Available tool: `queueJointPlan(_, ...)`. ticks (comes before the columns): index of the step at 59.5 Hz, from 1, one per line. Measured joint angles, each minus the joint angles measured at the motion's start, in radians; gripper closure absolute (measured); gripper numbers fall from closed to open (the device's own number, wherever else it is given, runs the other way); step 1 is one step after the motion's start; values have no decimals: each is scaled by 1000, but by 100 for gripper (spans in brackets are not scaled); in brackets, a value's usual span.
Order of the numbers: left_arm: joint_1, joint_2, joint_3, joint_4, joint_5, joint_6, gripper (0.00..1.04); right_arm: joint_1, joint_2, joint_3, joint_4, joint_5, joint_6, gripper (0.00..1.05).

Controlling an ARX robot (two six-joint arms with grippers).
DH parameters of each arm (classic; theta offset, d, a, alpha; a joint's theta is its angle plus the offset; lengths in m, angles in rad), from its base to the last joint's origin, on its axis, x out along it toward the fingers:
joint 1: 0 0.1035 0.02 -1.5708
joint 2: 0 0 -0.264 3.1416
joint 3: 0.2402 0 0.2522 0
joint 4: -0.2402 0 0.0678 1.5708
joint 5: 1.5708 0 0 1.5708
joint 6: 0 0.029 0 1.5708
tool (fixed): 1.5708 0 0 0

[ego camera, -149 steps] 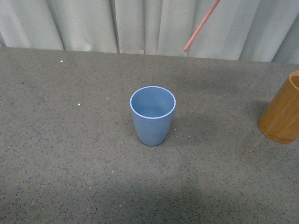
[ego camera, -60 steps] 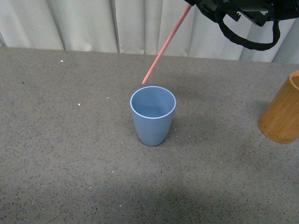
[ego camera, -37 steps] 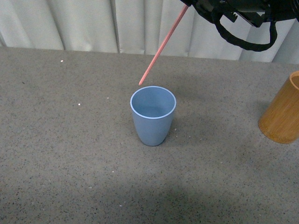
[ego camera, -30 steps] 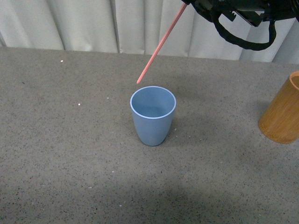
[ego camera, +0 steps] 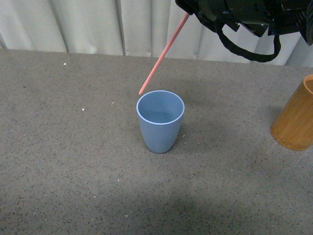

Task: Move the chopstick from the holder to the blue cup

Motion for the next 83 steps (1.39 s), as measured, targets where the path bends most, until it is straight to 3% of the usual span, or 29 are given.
queueJointPlan(83,0,0,0,0,0,0,7,-7,-204,-180,-1,83,24,103)
